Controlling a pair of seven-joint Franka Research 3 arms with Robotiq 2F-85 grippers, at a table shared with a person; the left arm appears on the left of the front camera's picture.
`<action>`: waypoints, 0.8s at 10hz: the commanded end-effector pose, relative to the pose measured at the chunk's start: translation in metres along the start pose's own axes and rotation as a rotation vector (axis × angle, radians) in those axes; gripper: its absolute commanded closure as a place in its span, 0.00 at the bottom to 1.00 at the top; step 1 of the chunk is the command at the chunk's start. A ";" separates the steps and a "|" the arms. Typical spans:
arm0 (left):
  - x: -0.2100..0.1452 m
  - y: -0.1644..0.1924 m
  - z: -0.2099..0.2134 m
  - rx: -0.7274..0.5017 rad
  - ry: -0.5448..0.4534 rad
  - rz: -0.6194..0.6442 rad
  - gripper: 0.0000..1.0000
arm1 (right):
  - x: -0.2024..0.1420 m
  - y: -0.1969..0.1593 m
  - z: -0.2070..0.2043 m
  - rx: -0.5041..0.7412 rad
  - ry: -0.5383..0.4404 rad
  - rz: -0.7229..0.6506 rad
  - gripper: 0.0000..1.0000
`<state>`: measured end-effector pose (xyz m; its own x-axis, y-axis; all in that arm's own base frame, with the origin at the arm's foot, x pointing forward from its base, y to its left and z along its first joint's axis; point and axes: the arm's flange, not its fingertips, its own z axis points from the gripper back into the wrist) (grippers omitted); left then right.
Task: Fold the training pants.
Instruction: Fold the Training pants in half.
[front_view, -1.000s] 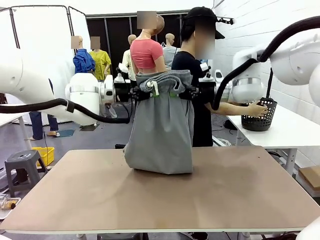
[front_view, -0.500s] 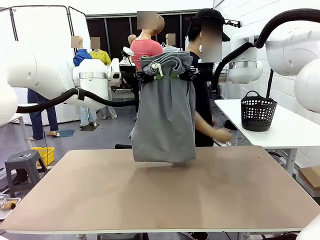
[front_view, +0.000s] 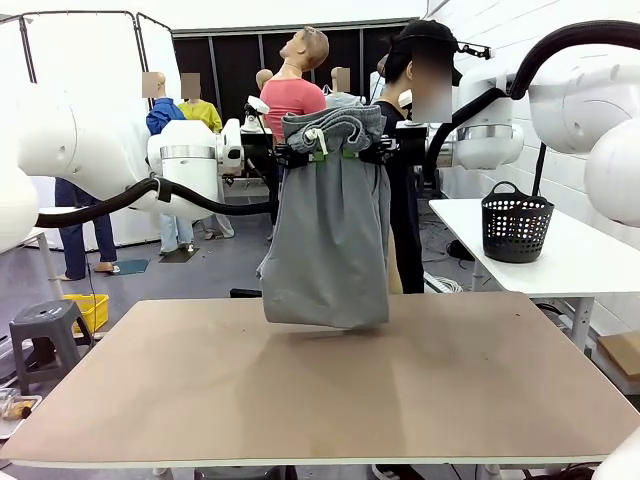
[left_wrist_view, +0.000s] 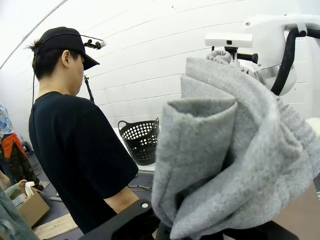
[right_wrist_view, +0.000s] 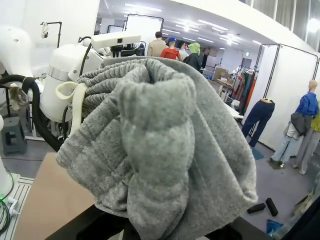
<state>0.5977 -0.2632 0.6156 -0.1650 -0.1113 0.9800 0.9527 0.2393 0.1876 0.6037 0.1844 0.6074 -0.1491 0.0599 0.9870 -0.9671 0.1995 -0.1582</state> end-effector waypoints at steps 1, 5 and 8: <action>0.004 -0.004 0.005 -0.012 -0.006 -0.001 1.00 | 0.004 0.001 0.000 0.000 -0.002 0.008 1.00; 0.016 0.038 -0.003 0.091 0.023 -0.067 1.00 | 0.007 -0.034 -0.013 -0.029 0.023 0.009 1.00; 0.029 0.076 -0.014 0.107 0.009 -0.152 1.00 | 0.021 -0.068 -0.020 -0.089 0.050 0.068 1.00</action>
<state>0.6456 -0.2573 0.6433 -0.2669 -0.1571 0.9508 0.9011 0.3091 0.3041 0.6496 0.1913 0.6299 -0.2122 0.0813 0.9738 -0.9403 0.2544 -0.2261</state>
